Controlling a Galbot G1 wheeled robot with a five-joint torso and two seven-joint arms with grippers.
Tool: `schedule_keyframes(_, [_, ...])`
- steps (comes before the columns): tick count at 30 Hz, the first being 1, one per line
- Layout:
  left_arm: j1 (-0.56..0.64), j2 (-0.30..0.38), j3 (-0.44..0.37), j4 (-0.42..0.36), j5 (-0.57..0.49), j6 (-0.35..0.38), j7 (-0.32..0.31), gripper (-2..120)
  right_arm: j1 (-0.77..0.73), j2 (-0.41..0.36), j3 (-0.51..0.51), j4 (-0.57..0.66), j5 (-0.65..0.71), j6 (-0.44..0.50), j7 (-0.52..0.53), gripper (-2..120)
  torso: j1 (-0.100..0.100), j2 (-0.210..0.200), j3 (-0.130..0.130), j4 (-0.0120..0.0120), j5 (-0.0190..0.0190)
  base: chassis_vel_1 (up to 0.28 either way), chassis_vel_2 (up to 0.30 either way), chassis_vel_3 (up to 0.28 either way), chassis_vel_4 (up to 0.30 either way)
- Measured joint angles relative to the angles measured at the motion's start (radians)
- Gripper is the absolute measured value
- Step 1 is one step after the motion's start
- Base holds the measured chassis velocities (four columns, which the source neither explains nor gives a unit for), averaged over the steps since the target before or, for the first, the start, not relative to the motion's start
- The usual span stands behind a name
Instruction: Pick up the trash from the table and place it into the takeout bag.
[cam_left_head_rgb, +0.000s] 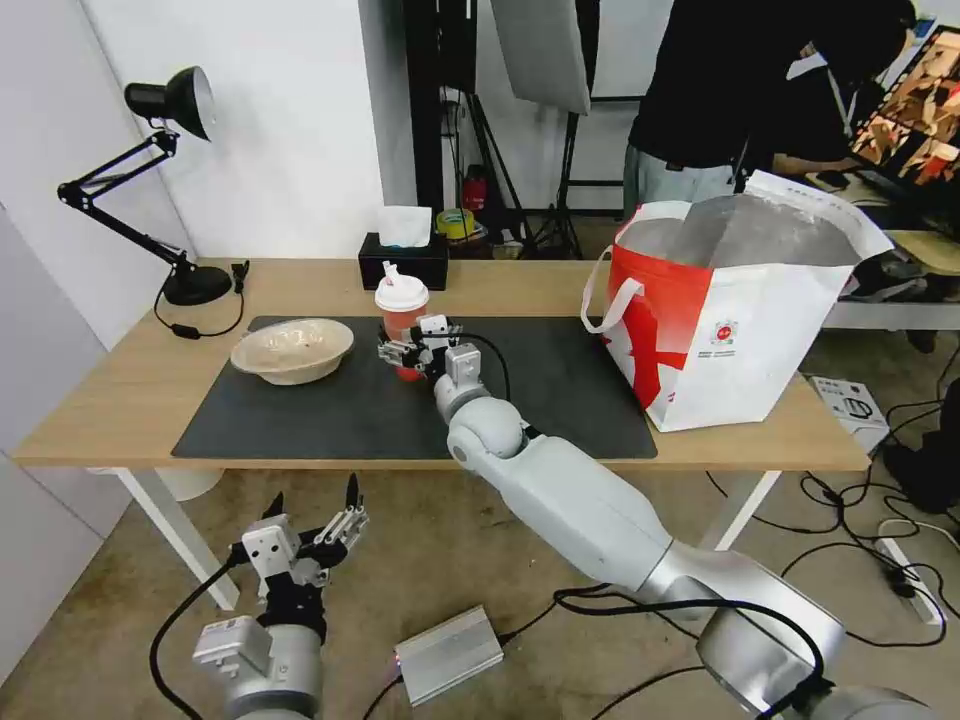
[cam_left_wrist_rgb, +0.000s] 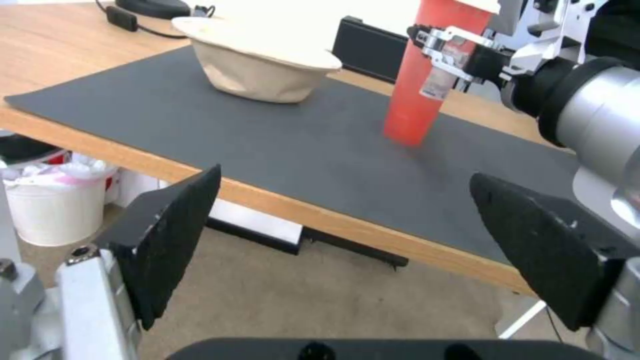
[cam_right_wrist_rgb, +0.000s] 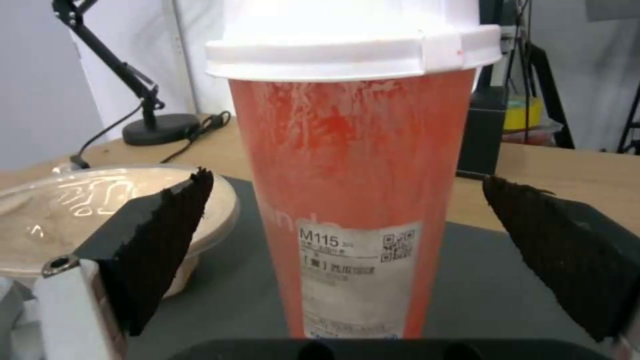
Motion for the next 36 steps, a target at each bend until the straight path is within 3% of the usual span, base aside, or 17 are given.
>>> schedule_keyframes(12, [-0.003, 0.000, 0.000, 0.005, 0.000, 0.000, 0.000, 100, 0.016, 0.032, 0.015, -0.059, 0.027, 0.012, -0.036, 100, 0.000, 0.000, 0.000, 0.0001, 0.0000, 0.000, 0.000, 0.000, 0.000])
schedule_keyframes(16, [-0.002, 0.000, -0.001, 0.006, 0.000, 0.000, 0.000, 100, 0.014, 0.035, 0.016, -0.060, 0.034, 0.012, -0.036, 92, 0.000, 0.000, 0.000, 0.0001, 0.0000, 0.000, 0.000, 0.000, 0.000])
schedule_keyframes(22, [-0.009, 0.000, 0.005, 0.029, 0.082, -0.034, 0.000, 100, 0.011, 0.035, 0.017, -0.055, 0.037, 0.020, -0.029, 67, 0.000, 0.000, 0.000, 0.0002, 0.0000, 0.000, 0.000, 0.000, 0.000])
schedule_keyframes(25, [-0.005, 0.000, 0.007, 0.029, 0.080, -0.034, 0.000, 100, 0.008, 0.030, 0.017, -0.042, 0.041, 0.021, -0.029, 59, 0.000, 0.000, 0.000, 0.0001, 0.0000, 0.000, 0.000, 0.000, 0.000])
schedule_keyframes(29, [0.002, 0.000, 0.008, 0.029, 0.072, -0.034, -0.001, 100, -0.010, 0.012, 0.010, -0.013, 0.045, 0.021, -0.030, 39, 0.000, 0.000, 0.000, 0.0001, 0.0000, 0.000, 0.000, 0.000, 0.000])
schedule_keyframes(36, [0.007, 0.000, 0.011, 0.029, 0.072, -0.035, -0.001, 100, -0.021, -0.011, 0.010, 0.026, 0.045, 0.021, -0.027, 22, 0.000, 0.000, 0.000, 0.0002, 0.0000, 0.000, 0.000, 0.000, 0.000])
